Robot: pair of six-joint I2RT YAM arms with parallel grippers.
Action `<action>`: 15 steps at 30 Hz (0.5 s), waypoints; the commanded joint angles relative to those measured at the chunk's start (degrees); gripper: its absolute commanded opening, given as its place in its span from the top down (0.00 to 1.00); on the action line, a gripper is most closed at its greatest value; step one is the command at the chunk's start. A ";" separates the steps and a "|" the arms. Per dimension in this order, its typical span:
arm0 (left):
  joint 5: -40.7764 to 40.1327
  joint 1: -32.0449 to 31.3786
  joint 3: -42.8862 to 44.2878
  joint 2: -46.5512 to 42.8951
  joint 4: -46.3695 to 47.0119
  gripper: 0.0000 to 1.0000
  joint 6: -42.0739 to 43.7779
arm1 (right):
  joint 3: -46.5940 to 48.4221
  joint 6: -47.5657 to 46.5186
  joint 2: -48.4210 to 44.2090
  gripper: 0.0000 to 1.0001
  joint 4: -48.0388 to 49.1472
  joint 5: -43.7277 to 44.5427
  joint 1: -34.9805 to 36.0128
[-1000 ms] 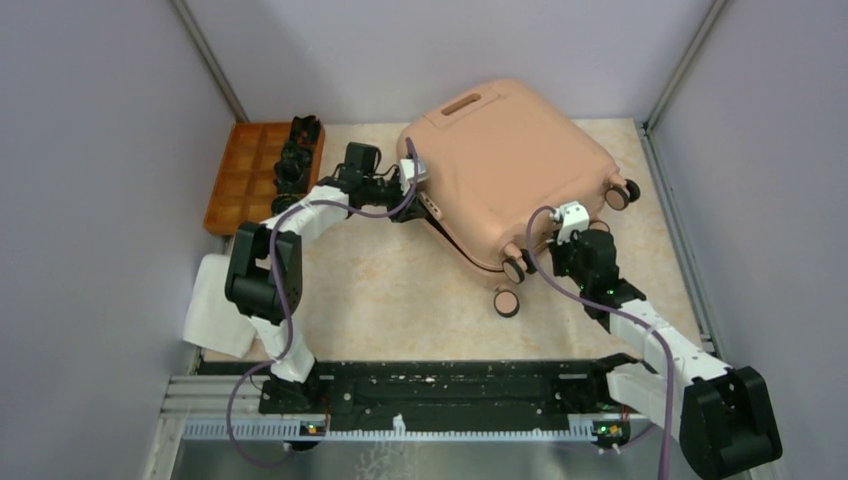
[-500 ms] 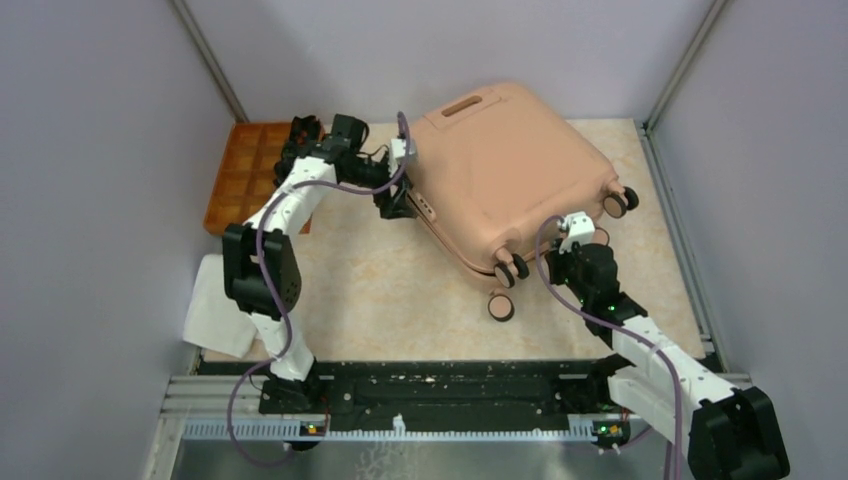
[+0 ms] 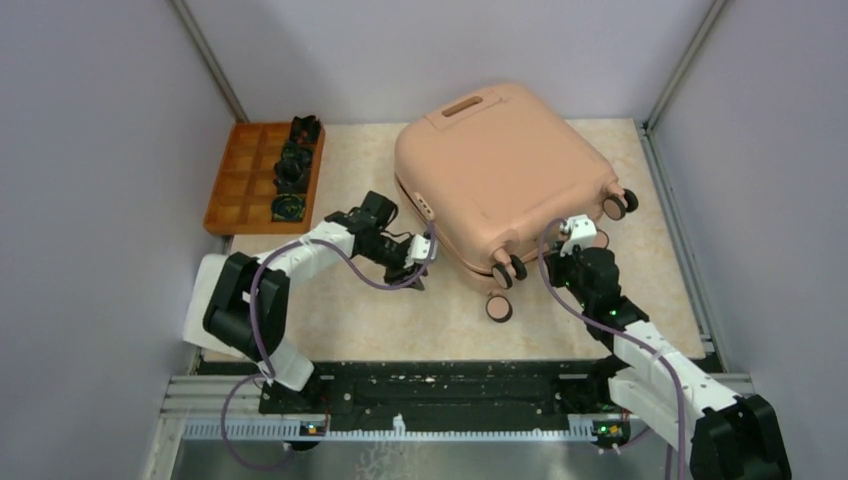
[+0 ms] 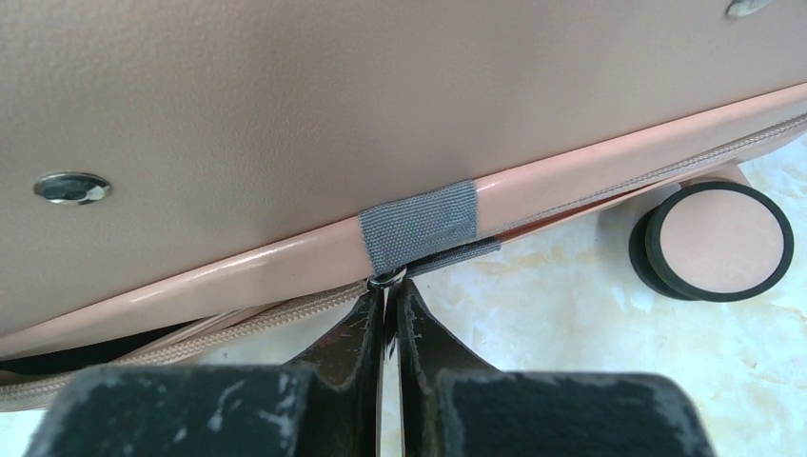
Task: Pack the luggage
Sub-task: Zip the luggage at the center of the board.
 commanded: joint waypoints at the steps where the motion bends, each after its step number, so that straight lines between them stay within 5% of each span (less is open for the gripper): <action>1: -1.16 -3.01 3.28 2.97 14.39 0.58 0.04 | 0.71 2.48 -2.63 1.00 7.32 -6.03 1.96; 7: -2.09 -9.25 5.86 8.38 22.65 0.72 -6.76 | 0.23 3.54 -2.06 1.00 8.44 -7.21 1.98; 11: -4.06 -13.07 7.67 11.76 27.65 0.95 -11.64 | 1.29 4.38 -1.64 1.00 7.01 -9.46 2.24; 15: -4.47 -13.48 9.56 14.87 33.18 0.99 -17.86 | 0.52 5.82 -3.91 1.00 6.23 -10.94 4.04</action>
